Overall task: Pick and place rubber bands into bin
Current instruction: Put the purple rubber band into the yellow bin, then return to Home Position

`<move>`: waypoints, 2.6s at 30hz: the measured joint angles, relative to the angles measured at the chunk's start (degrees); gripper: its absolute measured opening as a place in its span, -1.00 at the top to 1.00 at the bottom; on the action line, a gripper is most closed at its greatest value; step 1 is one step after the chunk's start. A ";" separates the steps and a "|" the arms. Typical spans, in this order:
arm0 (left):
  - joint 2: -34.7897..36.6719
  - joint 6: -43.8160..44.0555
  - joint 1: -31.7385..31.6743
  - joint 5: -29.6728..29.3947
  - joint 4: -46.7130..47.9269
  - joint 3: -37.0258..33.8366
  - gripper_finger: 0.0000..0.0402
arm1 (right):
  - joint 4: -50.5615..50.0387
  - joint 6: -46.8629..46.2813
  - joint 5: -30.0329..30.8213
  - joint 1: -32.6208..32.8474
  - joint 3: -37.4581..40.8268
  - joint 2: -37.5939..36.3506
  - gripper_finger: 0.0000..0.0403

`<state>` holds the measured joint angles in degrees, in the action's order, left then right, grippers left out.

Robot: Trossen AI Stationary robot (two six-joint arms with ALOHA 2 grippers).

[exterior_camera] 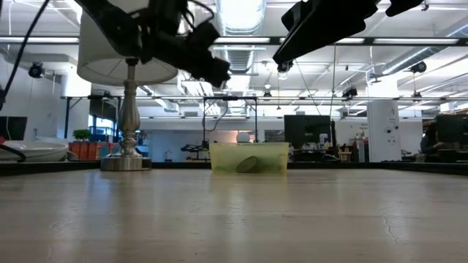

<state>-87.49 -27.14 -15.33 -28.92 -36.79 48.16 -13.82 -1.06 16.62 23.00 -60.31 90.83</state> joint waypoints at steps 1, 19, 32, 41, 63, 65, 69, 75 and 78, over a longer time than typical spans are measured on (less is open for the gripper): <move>-1.02 0.92 -0.82 0.88 0.18 0.33 1.00 | -0.13 0.08 0.00 0.00 0.01 0.02 0.64; -19.97 2.82 -3.35 4.43 5.11 12.57 1.00 | -1.03 -0.04 -0.11 0.00 0.24 0.02 0.64; -18.55 6.51 -3.84 5.79 10.00 12.79 1.00 | -0.97 -0.28 -0.09 0.00 0.35 0.02 0.64; -18.40 7.10 -3.96 7.91 10.45 12.79 0.66 | -0.96 -0.50 -0.07 0.00 0.35 0.02 0.64; 6.97 16.31 8.75 7.60 39.19 10.77 0.48 | -5.08 2.12 0.05 -0.65 -10.13 -1.99 0.64; 10.58 16.36 11.65 7.65 40.25 9.96 0.48 | -6.27 1.95 0.03 -0.66 -10.74 -2.91 0.64; 18.71 16.31 18.32 7.64 44.06 8.84 0.48 | -7.23 3.26 0.06 -0.66 -11.20 -5.57 0.64; 31.19 16.37 28.32 7.69 45.09 5.66 0.48 | -6.97 5.77 0.02 -0.66 -11.52 -11.55 0.64; 36.05 17.81 32.90 7.70 44.51 3.90 0.48 | -6.96 5.75 0.00 -0.66 -11.25 -14.58 0.64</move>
<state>-51.44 -9.33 17.57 -21.22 7.72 52.06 -20.78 4.69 16.62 22.35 -71.56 76.24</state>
